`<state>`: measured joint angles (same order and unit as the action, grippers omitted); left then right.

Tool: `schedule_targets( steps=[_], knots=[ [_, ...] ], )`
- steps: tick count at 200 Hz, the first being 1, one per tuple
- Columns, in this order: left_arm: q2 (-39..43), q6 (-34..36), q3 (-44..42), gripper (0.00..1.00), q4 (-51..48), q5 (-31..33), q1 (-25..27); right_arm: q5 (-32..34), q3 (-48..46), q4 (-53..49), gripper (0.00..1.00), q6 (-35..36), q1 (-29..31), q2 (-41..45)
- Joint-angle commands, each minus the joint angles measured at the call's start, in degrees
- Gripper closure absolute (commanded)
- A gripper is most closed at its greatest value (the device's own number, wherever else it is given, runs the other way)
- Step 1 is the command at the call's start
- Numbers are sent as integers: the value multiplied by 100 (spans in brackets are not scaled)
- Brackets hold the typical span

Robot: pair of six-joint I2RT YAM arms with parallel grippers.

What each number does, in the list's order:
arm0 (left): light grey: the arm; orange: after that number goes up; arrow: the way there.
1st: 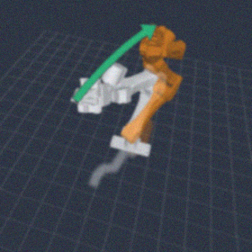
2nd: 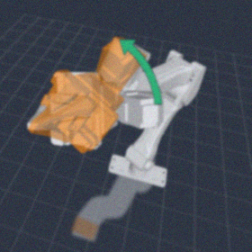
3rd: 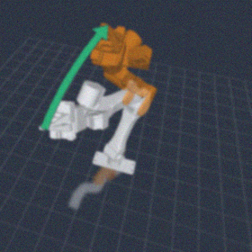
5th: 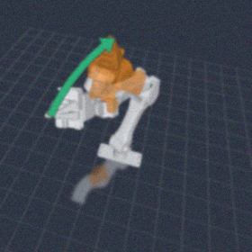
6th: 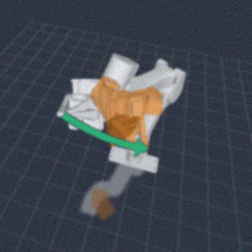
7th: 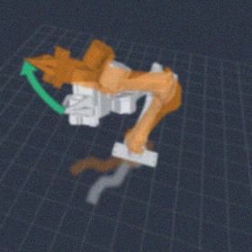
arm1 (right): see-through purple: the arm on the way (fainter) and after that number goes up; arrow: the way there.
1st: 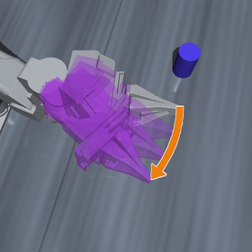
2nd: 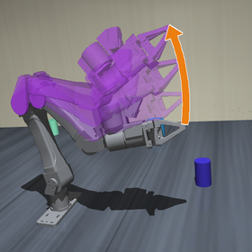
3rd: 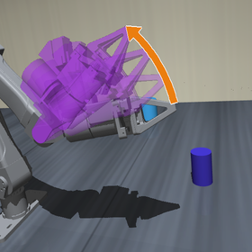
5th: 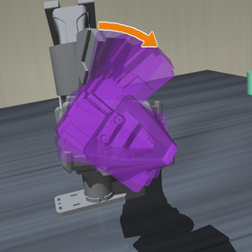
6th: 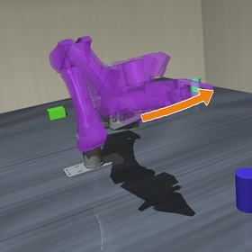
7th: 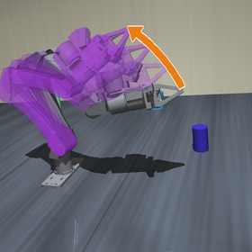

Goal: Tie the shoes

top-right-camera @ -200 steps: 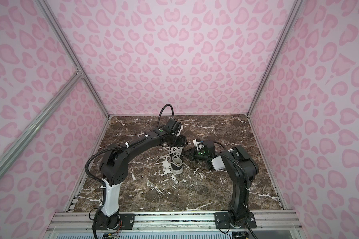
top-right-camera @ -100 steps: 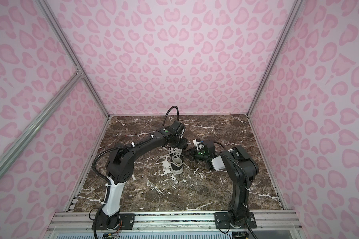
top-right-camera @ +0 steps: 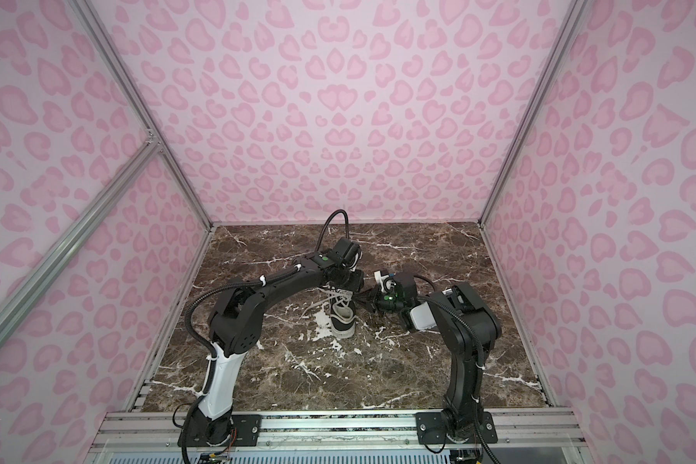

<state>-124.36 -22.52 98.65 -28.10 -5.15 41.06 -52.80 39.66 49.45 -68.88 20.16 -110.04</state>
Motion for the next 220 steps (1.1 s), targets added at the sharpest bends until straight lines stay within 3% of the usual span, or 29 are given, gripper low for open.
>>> schedule_targets(
  steps=[1, 48, 93, 220],
  knots=[
    [87, -17, -96, 56, 379, -138, -1, -65, -11, 96, 100, -12, 10, -52],
    [-23, -92, -155, 62, 495, -272, -2, -78, -8, 107, 100, -36, 0, -52],
    [92, -102, -225, 96, 524, -73, -9, -64, 0, 36, 100, -11, 0, -27],
    [971, -260, -976, 96, 840, 133, -300, -38, -10, -823, 100, 515, -97, 332]
  ],
)
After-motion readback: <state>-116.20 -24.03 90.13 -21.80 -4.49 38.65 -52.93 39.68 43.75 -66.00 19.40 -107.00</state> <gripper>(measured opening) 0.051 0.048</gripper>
